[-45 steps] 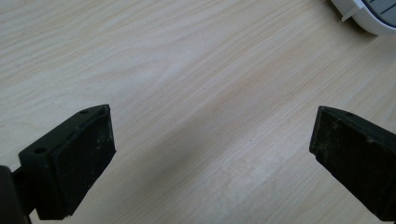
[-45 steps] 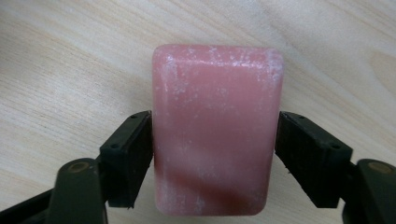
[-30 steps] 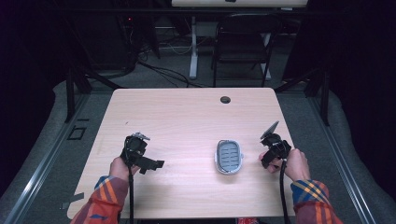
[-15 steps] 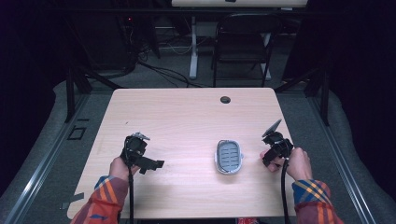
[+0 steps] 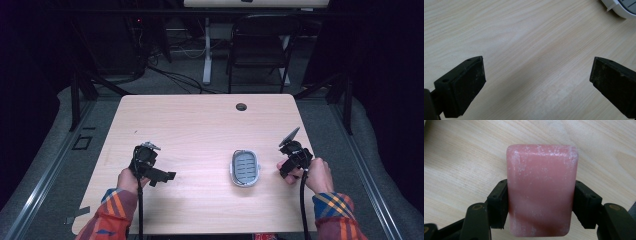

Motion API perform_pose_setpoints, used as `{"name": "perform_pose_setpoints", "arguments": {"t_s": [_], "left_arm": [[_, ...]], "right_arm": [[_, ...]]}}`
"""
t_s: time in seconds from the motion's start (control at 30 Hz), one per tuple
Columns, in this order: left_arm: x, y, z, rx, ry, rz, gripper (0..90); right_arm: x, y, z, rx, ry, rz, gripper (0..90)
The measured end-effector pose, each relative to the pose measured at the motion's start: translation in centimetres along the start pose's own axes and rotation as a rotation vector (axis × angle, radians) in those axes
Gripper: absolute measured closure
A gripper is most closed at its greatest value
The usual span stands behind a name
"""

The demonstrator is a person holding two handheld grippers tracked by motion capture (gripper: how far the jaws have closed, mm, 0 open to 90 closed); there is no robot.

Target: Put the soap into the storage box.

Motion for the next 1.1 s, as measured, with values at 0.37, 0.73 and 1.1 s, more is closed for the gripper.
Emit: {"name": "perform_pose_setpoints", "arguments": {"t_s": [0.37,0.73,1.1], "left_arm": [[0.0,0.0,0.0,0.003,-0.002,0.002,0.1],[0.0,0.0,0.1,0.005,-0.002,-0.001,0.1],[0.0,-0.1,0.0,0.007,0.004,0.006,0.1]], "right_arm": [[1.3,0.6,-0.9,-0.027,0.021,-0.018,37.3],[2.9,1.2,-1.7,-0.042,0.036,-0.051,37.3],[3.5,1.8,-3.1,-0.020,0.041,-0.095,37.3]]}}
Point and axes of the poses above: each handheld gripper's, and its own axes: z roughly forward along the jaws, y roughly out of its top, x roughly to its left, the point moved 8 cm from there along z, roughly forward along the jaws, and after that the axes turned 7 degrees about -y, right-handed, at the moved point
